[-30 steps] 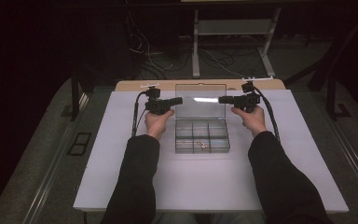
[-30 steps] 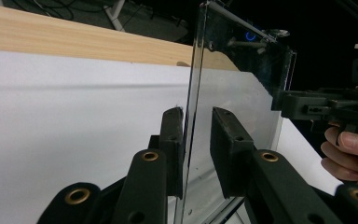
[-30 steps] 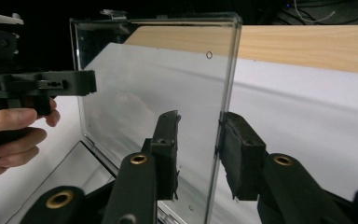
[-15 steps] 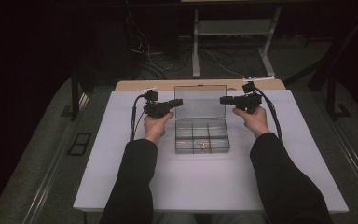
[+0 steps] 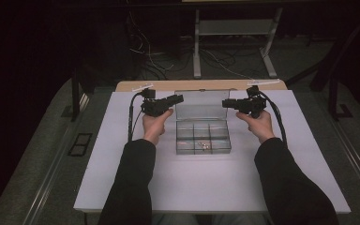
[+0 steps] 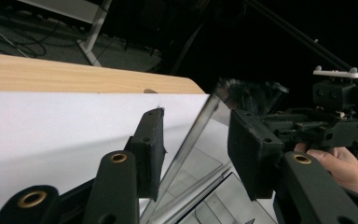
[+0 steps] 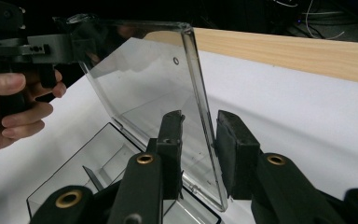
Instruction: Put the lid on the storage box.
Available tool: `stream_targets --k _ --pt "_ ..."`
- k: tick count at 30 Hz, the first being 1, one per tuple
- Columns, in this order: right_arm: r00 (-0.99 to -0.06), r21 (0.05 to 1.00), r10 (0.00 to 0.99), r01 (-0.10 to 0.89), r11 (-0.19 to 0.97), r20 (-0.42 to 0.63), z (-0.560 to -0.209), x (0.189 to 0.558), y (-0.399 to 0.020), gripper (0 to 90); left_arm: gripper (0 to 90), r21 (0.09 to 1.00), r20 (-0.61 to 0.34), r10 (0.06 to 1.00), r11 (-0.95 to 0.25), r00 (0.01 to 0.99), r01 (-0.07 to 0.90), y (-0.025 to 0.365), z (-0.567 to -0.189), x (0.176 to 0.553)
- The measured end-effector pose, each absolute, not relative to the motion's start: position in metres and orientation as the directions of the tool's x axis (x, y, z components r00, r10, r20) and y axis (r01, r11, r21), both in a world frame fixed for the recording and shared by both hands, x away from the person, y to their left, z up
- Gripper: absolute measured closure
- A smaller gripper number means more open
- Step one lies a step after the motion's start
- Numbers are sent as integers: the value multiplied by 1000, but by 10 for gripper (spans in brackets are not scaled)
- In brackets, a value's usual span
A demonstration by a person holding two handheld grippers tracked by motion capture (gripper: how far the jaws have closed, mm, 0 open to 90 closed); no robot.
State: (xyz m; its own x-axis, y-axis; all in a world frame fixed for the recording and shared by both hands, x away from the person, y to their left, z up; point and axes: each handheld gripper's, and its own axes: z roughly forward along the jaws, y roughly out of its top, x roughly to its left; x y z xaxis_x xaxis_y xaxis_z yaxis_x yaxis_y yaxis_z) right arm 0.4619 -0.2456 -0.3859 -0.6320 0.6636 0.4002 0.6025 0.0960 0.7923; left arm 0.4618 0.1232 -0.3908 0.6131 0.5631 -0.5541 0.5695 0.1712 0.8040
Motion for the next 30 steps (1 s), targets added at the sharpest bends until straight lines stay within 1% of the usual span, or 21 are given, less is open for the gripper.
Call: stream_targets --k 3,6,9,13,16,22,25,30 --pt "-634 793 663 601 99 398 -385 459 -246 702 578 807 -553 555 172 621 565 125 -389 460" --pt "-638 796 667 596 109 386 -385 457 -245 701 618 815 -541 550 156 636 558 123 -386 457" --pt "-639 795 666 596 111 386 -384 455 -246 696 620 829 -513 561 127 650 545 122 -384 454" --pt "-638 793 667 598 113 386 -384 452 -247 683 618 838 -500 556 116 664 533 123 -384 451" --pt "-640 795 673 593 128 370 -383 448 -248 658 616 843 -492 552 110 673 526 123 -385 448" --pt "-659 793 652 593 142 376 -374 438 -252 595 613 849 -480 556 99 679 519 123 -384 445" --pt "-672 800 653 577 164 351 -366 431 -250 554 610 851 -476 552 95 684 516 123 -384 443" --pt "-686 814 652 552 180 322 -355 422 -249 520 606 856 -469 546 87 694 510 124 -384 440"
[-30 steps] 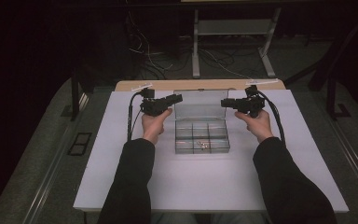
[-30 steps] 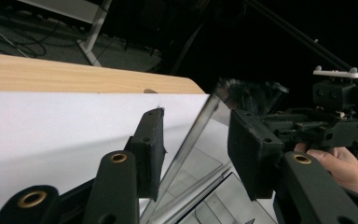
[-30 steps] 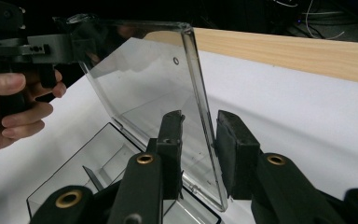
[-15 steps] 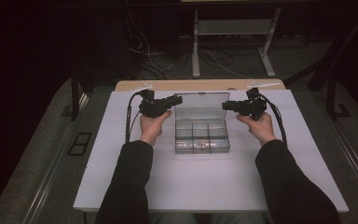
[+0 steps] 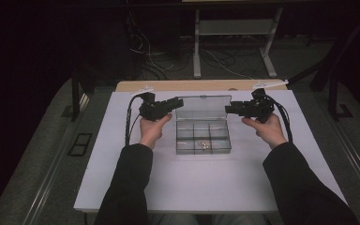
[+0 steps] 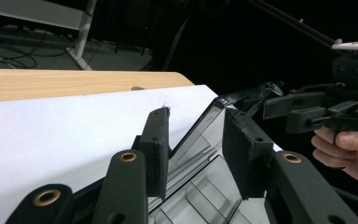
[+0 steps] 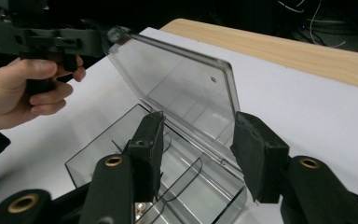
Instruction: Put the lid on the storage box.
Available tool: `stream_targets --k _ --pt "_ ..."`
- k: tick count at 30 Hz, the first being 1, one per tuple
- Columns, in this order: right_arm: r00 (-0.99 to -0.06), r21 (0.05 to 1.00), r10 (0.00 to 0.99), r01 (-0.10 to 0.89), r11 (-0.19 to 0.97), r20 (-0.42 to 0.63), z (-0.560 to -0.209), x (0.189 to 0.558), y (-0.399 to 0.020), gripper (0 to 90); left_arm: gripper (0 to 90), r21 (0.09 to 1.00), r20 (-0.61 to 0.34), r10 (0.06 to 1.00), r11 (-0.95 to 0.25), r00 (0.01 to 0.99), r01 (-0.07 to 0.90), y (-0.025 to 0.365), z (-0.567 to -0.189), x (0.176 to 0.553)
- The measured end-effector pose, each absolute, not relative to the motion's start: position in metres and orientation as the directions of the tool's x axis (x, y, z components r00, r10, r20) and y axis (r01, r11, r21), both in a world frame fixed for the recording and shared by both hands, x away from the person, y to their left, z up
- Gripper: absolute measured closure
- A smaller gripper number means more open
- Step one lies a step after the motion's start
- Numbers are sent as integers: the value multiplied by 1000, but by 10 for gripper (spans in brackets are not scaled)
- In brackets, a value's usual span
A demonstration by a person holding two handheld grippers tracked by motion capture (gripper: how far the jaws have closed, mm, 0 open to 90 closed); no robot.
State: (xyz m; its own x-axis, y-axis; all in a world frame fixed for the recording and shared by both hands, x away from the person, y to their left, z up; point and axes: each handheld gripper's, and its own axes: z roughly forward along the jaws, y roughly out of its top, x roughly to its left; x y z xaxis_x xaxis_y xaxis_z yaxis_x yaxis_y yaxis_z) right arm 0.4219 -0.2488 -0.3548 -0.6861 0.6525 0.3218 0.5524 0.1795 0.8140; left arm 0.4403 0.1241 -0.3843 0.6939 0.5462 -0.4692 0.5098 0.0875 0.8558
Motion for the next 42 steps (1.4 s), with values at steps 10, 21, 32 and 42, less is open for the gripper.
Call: stream_targets --k 10,21,32,42 --pt "-705 830 645 524 192 296 -333 415 -250 467 585 869 -448 537 72 714 490 125 -386 430" --pt "-713 851 648 491 187 269 -306 417 -243 568 551 882 -423 535 59 731 467 126 -390 418" --pt "-723 842 645 490 225 248 -312 423 -223 892 515 892 -402 536 46 743 450 127 -393 409" --pt "-729 815 642 509 275 238 -329 422 -208 892 483 899 -372 554 16 745 437 126 -393 401"
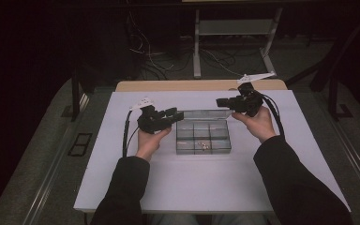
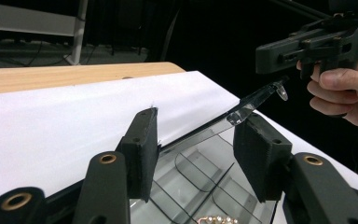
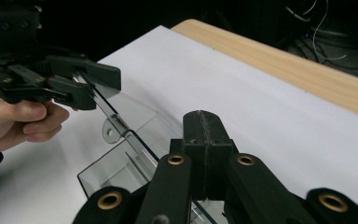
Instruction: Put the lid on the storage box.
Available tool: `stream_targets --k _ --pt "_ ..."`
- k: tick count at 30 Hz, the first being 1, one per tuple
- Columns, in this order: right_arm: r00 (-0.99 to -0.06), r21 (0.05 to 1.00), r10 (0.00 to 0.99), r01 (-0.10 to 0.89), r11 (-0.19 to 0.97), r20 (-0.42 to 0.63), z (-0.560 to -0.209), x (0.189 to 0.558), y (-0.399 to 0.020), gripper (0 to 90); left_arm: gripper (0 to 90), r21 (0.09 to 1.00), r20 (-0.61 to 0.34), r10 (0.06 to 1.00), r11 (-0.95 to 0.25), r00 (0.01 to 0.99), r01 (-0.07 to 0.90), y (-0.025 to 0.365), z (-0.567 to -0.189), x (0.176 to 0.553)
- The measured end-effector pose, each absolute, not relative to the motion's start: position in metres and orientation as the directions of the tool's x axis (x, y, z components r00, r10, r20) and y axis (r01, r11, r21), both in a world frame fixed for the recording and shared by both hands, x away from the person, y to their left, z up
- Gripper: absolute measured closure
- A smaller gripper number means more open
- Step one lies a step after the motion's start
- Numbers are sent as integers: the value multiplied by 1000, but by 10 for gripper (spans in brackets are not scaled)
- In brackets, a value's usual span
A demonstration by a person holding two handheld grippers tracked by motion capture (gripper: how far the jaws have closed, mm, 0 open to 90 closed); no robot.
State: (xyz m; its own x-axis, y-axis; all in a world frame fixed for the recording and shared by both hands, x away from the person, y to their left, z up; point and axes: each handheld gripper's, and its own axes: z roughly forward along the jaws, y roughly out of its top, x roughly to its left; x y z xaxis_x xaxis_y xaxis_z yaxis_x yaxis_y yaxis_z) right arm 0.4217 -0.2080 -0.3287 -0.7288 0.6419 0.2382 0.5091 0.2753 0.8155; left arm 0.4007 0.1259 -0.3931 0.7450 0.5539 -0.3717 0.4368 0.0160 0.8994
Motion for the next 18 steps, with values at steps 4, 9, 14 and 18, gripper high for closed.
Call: stream_targets --k 4,9,14,18 --pt "-730 804 638 521 288 244 -335 421 -207 892 404 887 -379 582 8 720 461 124 -393 399" --pt "-732 798 632 528 291 254 -339 417 -208 892 351 875 -383 597 -10 705 484 123 -392 397" --pt "-738 798 622 529 290 263 -344 412 -210 892 323 864 -389 600 -25 699 503 123 -394 393" --pt "-736 791 618 539 290 275 -348 410 -211 892 315 854 -401 597 -31 694 520 124 -396 390"
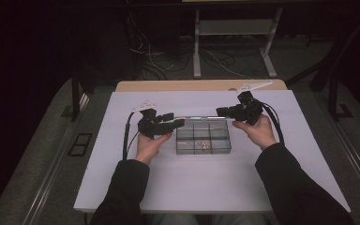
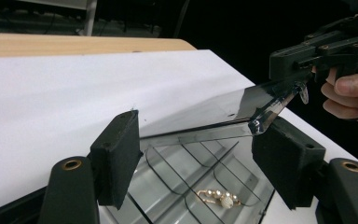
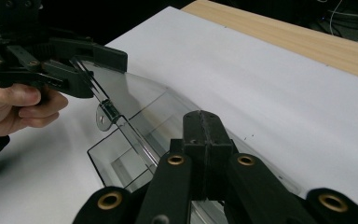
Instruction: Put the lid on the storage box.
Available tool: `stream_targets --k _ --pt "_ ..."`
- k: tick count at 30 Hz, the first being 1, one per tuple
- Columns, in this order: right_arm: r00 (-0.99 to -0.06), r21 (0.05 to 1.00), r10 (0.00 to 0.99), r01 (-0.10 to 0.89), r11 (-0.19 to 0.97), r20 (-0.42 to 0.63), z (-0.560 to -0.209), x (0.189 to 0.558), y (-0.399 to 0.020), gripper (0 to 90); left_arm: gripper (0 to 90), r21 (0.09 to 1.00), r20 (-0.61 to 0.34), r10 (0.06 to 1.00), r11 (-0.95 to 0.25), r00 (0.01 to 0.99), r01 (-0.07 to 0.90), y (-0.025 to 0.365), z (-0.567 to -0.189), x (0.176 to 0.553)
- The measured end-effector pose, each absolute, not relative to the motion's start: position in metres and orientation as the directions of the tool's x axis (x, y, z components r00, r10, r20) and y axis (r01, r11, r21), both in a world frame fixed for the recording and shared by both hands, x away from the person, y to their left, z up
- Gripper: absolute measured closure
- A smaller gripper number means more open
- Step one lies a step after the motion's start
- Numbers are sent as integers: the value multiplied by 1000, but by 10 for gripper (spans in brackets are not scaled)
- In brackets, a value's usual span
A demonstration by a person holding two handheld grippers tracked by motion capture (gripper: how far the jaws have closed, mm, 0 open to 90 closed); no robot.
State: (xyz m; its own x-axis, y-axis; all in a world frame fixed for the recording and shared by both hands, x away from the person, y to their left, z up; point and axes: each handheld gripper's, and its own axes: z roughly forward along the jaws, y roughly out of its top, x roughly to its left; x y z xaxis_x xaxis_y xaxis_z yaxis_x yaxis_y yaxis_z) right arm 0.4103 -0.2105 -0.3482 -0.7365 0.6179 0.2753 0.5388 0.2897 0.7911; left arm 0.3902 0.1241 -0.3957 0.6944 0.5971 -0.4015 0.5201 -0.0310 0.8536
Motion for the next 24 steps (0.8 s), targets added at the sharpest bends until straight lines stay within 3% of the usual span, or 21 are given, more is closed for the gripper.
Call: stream_targets --k 24 --pt "-742 779 592 559 284 316 -375 397 -210 892 305 817 -422 601 -72 679 572 129 -419 371"
